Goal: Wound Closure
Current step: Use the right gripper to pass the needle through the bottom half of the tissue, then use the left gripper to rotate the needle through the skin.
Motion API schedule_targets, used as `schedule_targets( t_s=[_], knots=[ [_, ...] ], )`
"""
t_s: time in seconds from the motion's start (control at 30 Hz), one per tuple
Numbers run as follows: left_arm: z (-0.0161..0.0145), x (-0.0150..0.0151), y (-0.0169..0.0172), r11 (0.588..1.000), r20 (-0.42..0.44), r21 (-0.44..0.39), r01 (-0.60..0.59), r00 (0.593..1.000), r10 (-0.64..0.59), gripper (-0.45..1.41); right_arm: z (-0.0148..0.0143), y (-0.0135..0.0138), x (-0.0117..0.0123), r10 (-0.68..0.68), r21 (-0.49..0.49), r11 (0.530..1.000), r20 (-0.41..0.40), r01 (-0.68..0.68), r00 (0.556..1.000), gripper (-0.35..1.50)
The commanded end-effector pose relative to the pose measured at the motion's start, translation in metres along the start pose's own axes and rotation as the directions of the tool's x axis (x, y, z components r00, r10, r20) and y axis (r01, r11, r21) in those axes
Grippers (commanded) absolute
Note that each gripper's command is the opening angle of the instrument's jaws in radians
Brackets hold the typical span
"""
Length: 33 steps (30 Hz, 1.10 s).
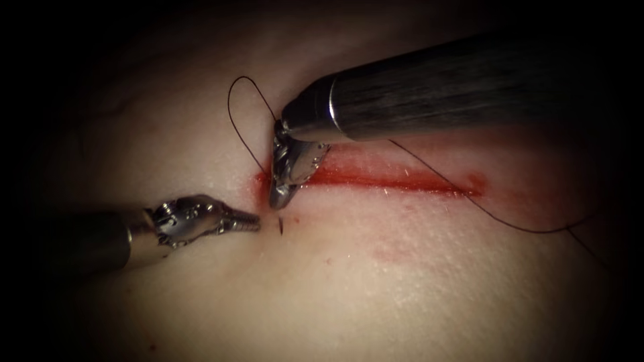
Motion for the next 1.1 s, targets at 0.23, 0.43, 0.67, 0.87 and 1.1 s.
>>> schedule_targets(
  t_s=[0.23, 0.43, 0.67, 0.87, 1.1],
  knots=[
    [0.0011, -0.0001, -0.0001, 1.000, -0.001, -0.004, -0.017, 1.000, 0.017, -0.29, -0.0042, 0.0013, -0.0012, -0.007, 0.177, 0.984, -0.161, 0.036, 0.987, 0.29],
    [0.0018, 0.0009, 0.0005, 0.984, -0.009, -0.017, -0.176, 0.984, 0.176, -0.01, -0.0091, 0.0030, -0.0061, -0.050, 0.329, 0.928, -0.352, 0.174, 0.935, 1.08],
    [0.0031, 0.0030, 0.0029, 0.923, -0.087, -0.029, -0.385, 0.921, 0.381, 0.39, -0.0095, 0.0055, -0.0079, -0.223, 0.264, 0.861, -0.575, 0.436, 0.788, 1.31],
    [0.0033, 0.0033, 0.0039, 0.866, -0.108, -0.027, -0.499, 0.863, 0.494, 0.40, -0.0088, 0.0068, -0.0080, -0.464, 0.075, 0.753, -0.644, 0.654, 0.608, 1.31],
    [0.0017, 0.0032, 0.0042, 0.854, -0.106, -0.012, -0.520, 0.850, 0.516, 0.26, -0.0090, 0.0096, -0.0079, -0.466, 0.022, 0.766, -0.670, 0.642, 0.579, 1.30]
  ],
)
